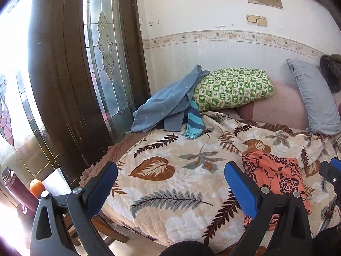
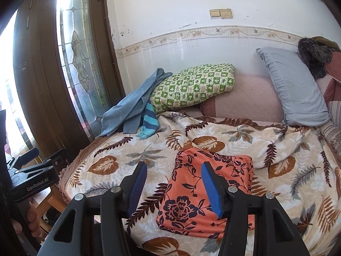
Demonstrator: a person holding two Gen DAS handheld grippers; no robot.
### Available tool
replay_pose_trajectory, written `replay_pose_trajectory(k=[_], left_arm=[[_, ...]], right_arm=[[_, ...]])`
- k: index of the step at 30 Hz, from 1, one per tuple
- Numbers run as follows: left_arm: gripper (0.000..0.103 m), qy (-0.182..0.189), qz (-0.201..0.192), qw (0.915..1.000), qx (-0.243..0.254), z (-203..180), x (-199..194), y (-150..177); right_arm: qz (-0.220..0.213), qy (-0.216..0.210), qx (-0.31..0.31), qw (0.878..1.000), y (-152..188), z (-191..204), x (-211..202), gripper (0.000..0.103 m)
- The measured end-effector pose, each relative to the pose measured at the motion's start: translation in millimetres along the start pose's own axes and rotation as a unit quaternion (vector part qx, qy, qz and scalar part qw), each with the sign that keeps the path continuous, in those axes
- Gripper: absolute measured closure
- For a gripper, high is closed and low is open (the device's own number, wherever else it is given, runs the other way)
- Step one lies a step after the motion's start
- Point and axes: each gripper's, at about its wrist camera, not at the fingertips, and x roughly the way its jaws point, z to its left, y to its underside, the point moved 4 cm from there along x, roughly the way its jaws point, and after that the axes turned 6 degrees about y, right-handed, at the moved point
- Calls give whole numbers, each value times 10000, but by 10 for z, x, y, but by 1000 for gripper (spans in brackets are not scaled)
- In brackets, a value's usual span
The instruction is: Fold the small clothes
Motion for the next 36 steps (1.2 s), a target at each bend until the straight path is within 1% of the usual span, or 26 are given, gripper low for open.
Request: replay_pose_trajectory(k=[4,10,22,27,32,36], left_arm=[[3,-10,-46,10000,15,-1,-51,-26],[3,76,-138,9998,143,-102,-182,-66],[3,191,-379,9984,377,-362,-538,-150],[2,383,-358,9976,449,-487,-651,-152],[2,484,-400,9969,467,-585,-763,-167],[1,603,-336,9965,462,-658,-813,-166]], right_arm=[[-1,-8,-41,10000,28,32,-19,46],[36,6,7,10000,75,-26,-90,46],[-166,92,139,9997,78,-180,-375,46],[-240,157,237,9993,89,-278,-499,46],[-370,261,289,9986,87,-381,-644,46],[-433,325,352,9979,87,-475,-740,46]])
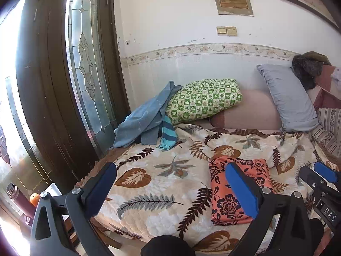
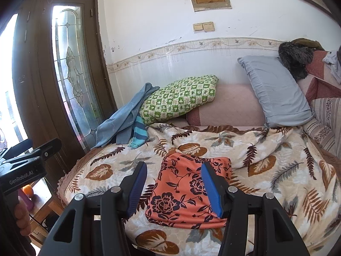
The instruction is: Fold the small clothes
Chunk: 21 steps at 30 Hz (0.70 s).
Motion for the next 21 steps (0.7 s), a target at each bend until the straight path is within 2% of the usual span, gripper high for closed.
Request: replay_pose_trajectory(k=[4,10,21], left_arm=[[1,36,-21,9999,112,-103,-62,-17],[1,278,-6,9995,112,-216,-147,-29],[1,340,-90,9991,234,-342,-290,-58]], right_arm=[[-43,56,48,10000,-8,-66,-80,46],[-154,140,40,9998,-25,-127,-190,45],[-286,191,48,9994,-47,-169,-319,45]])
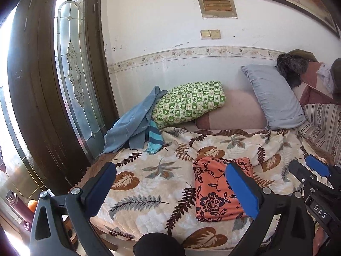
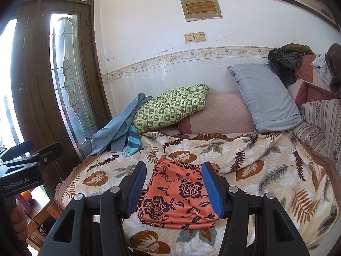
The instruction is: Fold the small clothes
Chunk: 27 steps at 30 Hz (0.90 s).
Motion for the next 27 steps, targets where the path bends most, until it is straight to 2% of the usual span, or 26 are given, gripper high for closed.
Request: replay_pose_trajectory(k=[9,27], left_arm=[[1,-19,-87,9999,109,-26,-54,-1],[1,15,21,9998,191,19,50,49]], right_arm=[[-61,5,-86,9999,-5,51,-35,45],[8,37,-208,9998,11,143,34,45]])
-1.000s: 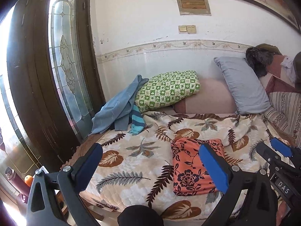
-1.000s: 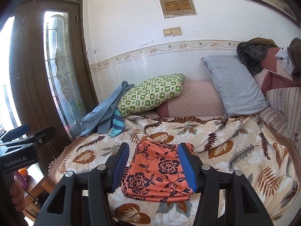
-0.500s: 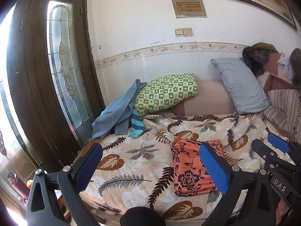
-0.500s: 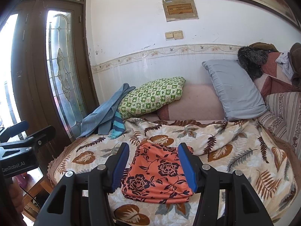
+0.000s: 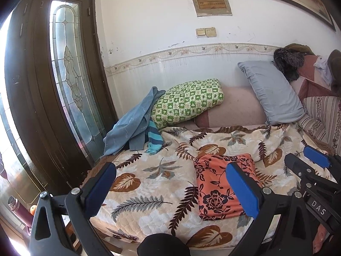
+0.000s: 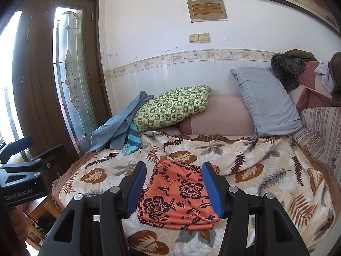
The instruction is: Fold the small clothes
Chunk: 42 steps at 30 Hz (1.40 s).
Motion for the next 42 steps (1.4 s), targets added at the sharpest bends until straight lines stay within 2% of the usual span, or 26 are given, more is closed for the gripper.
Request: replay_pose_trajectory(k=[7,23,42], left_arm=[[1,-12,104,9999,34,11,160,21],[1,36,654,9978,13,41,850,160],[1,243,969,9950,-90,235,1268,395]], right_arm=[[114,-16,-34,9999,32,-15,129,45],[671,53,13,9977,177,-74,757,45],[1081,202,-134,9938,311,179,1133,45]])
